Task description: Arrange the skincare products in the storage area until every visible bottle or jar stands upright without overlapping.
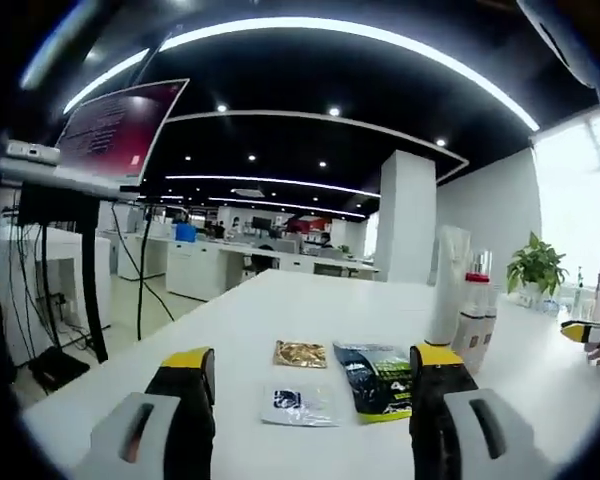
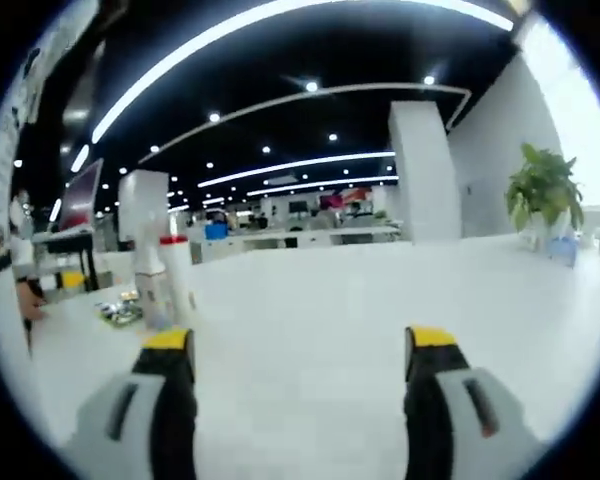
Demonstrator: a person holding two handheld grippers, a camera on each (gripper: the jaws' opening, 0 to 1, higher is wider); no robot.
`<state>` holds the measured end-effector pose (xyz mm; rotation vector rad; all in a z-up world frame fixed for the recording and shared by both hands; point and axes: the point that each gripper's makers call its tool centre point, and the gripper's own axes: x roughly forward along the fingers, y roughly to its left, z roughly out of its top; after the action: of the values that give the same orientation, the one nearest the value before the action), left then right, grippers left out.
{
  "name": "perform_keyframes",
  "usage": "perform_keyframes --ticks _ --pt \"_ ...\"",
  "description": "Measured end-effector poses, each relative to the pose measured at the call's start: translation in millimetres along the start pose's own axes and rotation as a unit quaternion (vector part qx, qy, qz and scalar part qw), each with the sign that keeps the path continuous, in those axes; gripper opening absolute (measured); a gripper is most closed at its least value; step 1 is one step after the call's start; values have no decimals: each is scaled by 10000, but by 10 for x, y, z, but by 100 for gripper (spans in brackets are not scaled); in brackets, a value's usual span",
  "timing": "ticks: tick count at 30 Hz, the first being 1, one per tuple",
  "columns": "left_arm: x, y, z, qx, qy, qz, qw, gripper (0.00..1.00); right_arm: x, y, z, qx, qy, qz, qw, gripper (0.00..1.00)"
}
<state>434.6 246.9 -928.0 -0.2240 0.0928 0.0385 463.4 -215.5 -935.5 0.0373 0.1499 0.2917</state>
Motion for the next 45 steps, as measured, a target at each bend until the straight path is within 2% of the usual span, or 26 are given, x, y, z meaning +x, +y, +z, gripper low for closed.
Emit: perform_keyframes --ticks 1,5,7,11,15,25,33,39,45 --pt "3 -16 3 42 -25 2 10000 82 6 -29 -47 -71 139 -47 9999 85" --pt "-12 -34 -27 70 -11 -49 10000 82 26 20 11 -67 -17 124 9999 83" --pt "-42 15 -117 167 131 7 9998 82 26 60 -61 -145 188 252 9994 83" --pt "-51 -51 -117 289 115 -85 9995 81 42 28 -64 -129 211 149 9996 82" --pt "-56 -45 -186 351 254 -128 9990 82 46 -50 -82 26 295 -23 9996 81" --pt "-56 -15 -203 344 281 -79 9990 83 36 -13 -105 -34 400 100 9991 80" --pt "-61 -2 -236 305 389 -91 9987 85 32 1 -167 -8 659 129 9977 79" --pt "-49 56 -255 189 496 26 9986 85 28 11 -210 0 703 185 9974 79" --pt "-63 72 -230 60 503 -38 9987 86 26 3 -236 -26 708 210 9973 79"
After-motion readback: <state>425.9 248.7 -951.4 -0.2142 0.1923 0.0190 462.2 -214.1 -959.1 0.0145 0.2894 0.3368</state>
